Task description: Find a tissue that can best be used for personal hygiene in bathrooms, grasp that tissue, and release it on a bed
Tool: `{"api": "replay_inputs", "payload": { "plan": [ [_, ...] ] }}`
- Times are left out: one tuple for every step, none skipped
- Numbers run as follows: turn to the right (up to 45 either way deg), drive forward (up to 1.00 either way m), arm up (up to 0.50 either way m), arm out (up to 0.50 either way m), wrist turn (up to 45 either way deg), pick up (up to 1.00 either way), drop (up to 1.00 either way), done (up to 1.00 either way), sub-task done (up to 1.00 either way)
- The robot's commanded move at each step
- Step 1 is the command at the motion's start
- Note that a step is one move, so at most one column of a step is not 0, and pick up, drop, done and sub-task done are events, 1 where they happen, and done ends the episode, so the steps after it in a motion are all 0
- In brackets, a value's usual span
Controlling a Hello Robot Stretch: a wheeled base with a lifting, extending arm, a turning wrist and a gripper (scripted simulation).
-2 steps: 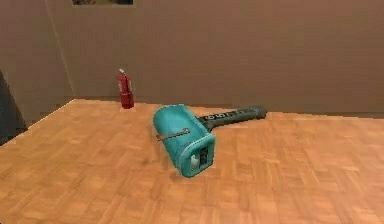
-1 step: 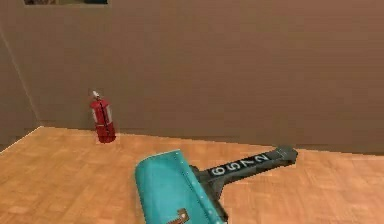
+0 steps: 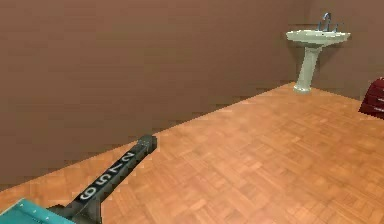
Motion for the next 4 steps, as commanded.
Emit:
{"api": "replay_inputs", "payload": {
  "plan": [
    [18.0,0.0,0.0,0.0,0.0,0.0,0.0,0.0,0.0],
    [0.0,0.5,0.0,0.0,0.0,0.0,0.0,0.0,0.0],
    [33.0,0.0,0.0,0.0,0.0,0.0,0.0,0.0,0.0],
    [0.0,0.7,0.0,0.0,0.0,0.0,0.0,0.0,0.0]
  ]
}}
